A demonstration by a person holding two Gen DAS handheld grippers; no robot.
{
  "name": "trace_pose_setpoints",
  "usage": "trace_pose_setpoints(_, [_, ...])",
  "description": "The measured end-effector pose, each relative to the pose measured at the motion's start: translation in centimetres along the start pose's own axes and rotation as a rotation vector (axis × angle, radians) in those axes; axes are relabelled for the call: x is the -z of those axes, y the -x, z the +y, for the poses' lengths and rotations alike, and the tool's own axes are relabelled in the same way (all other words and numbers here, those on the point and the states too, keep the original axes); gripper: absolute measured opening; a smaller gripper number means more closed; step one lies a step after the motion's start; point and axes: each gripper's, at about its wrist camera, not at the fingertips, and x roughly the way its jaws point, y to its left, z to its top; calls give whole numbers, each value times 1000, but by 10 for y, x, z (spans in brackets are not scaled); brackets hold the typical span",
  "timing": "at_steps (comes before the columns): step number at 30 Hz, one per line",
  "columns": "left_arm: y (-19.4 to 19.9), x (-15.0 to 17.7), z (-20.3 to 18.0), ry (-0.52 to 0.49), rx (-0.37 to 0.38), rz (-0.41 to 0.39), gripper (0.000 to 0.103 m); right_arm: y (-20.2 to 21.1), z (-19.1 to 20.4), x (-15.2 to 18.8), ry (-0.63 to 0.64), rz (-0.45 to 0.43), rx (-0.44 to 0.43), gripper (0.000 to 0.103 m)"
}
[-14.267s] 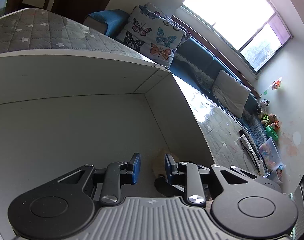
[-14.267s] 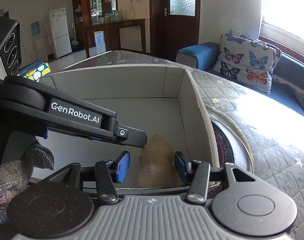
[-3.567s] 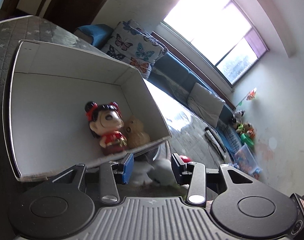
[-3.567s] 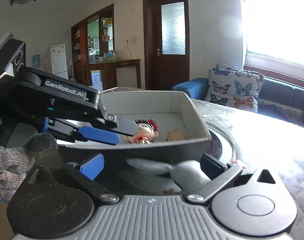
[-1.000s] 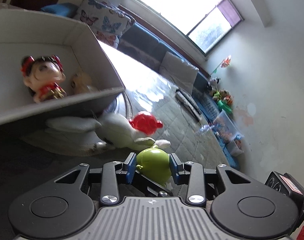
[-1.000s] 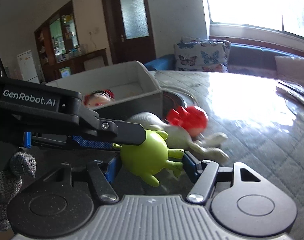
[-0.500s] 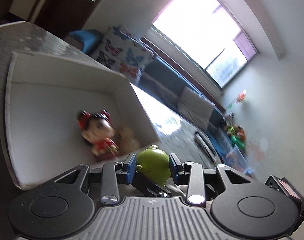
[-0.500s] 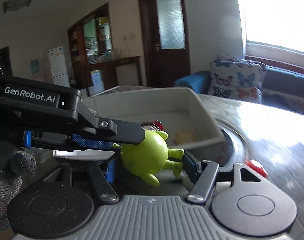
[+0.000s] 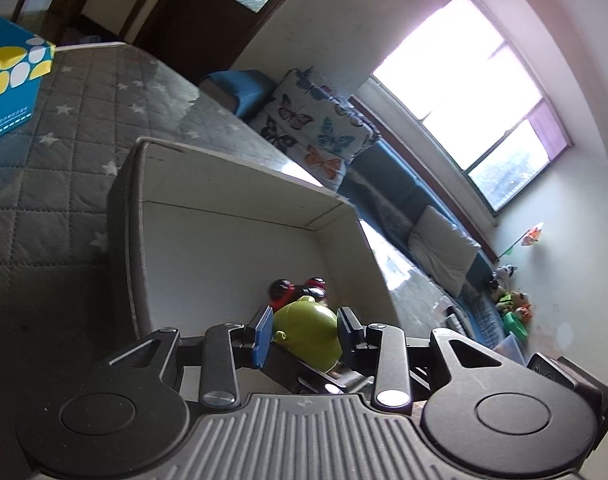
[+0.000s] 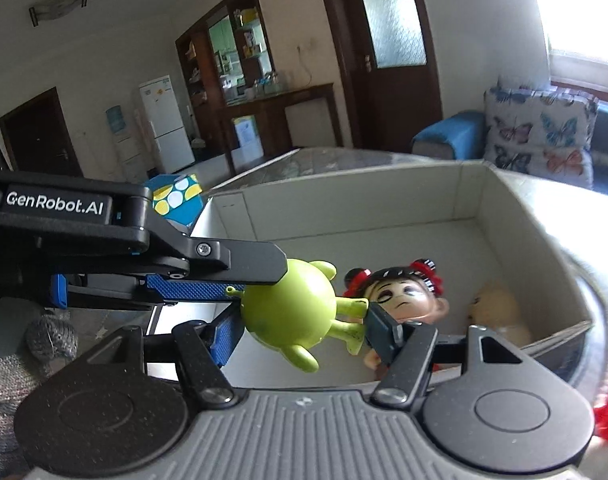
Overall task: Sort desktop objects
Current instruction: 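Carry the green alien toy over the white box, then lower the green alien toy into the box and open the left gripper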
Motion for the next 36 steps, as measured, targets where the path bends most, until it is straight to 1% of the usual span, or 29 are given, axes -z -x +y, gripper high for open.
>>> trace_pose_setpoints(3, [-6, -1, 2, 3, -25, 20, 37, -10, -7, 0, -25, 36, -21, 67])
trace_pose_setpoints(8, [-12, -1, -5, -24, -60, 33, 38, -18, -9, -1, -23, 58, -22, 67])
trace_pose_setpoints(11, [-11, -2, -9, -56, -74, 17, 38, -17, -12, -1, -32, 60, -41, 66])
trace_pose_setpoints(17, [-14, -3, -10, -72, -116, 27, 37, -25, -12, -3, -20, 97, -55, 66])
trace_pose_setpoints(24, [-22, -3, -11, -68, -122, 49, 37, -33, -6, -7, 39, 140, -9, 65])
trace_pose_setpoints(36, [-32, 1, -12, -96, -134, 91, 37, -32, 10, -1, 136, 214, 33, 65])
